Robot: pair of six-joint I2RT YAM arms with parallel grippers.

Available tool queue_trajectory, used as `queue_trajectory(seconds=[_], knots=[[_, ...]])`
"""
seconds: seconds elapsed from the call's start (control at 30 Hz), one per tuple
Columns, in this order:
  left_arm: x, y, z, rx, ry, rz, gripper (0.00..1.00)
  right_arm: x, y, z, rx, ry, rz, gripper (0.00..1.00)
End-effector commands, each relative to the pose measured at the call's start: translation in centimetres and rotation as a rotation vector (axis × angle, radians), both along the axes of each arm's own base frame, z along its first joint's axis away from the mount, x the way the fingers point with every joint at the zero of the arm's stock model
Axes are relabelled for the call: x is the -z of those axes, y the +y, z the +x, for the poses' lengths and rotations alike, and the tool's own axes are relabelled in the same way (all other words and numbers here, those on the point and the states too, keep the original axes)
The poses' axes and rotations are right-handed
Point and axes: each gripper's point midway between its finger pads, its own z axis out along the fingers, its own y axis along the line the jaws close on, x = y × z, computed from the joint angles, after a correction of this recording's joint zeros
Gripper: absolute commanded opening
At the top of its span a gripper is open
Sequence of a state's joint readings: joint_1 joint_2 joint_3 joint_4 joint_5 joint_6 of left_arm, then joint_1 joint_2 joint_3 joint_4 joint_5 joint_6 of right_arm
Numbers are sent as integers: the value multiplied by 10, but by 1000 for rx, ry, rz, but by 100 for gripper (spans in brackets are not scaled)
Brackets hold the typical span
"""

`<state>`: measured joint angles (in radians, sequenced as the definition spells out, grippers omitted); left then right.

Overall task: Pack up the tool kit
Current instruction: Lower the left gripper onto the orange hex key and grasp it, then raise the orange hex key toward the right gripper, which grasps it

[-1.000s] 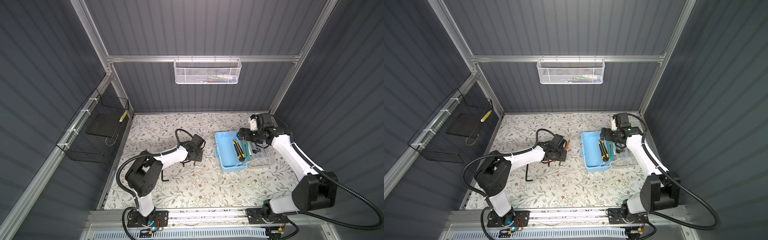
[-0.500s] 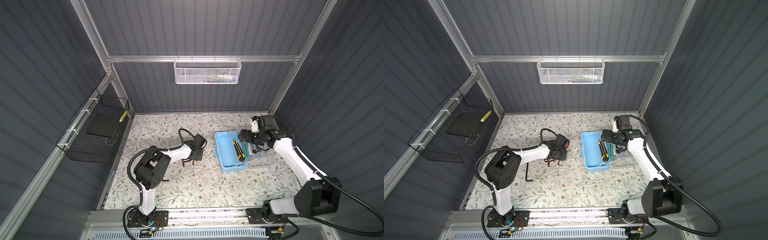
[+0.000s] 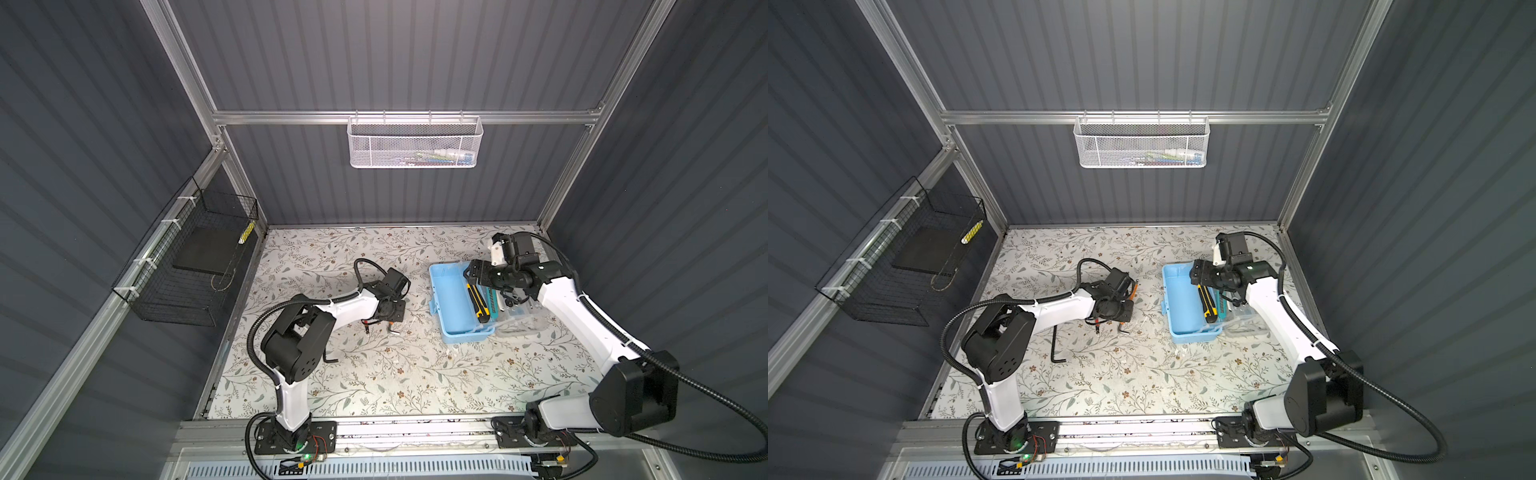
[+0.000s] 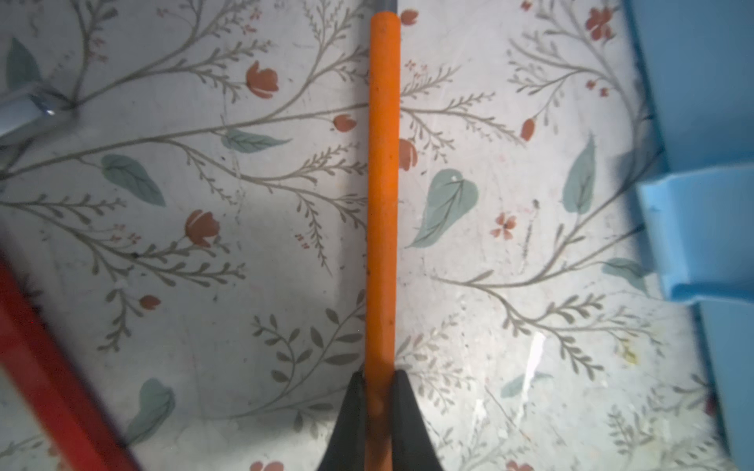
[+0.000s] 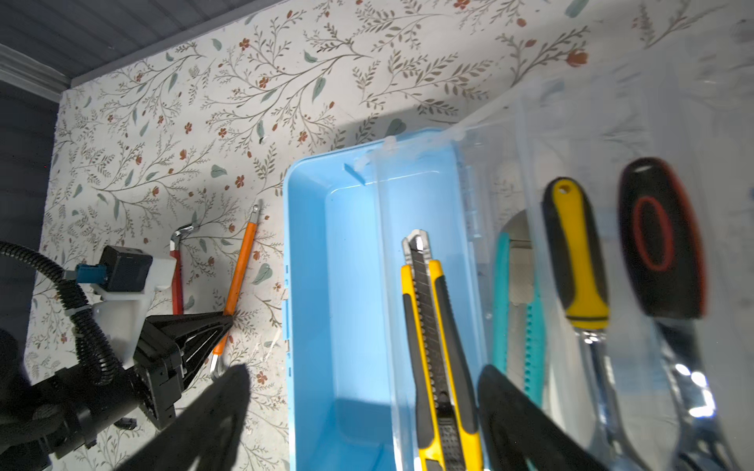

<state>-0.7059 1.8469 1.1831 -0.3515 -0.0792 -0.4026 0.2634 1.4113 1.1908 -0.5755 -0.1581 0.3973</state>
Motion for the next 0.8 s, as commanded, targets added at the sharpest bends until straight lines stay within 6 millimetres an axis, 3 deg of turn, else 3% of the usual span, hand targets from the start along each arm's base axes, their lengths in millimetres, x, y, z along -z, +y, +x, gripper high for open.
queue_trajectory(seconds=[0.0, 0.2, 0.43, 0.77], knots=[[-48, -15, 7, 25, -91, -112, 0, 5, 23, 6, -3, 37, 66, 77], [-77, -22, 7, 14, -133, -209, 0, 15, 62, 14, -30, 64, 148, 67], [-90, -38, 3, 16, -116, -330, 0, 13, 113, 24, -96, 50, 239, 65], [-109, -60, -2, 59, -127, -447, 0, 19, 143, 27, -132, 80, 292, 55]])
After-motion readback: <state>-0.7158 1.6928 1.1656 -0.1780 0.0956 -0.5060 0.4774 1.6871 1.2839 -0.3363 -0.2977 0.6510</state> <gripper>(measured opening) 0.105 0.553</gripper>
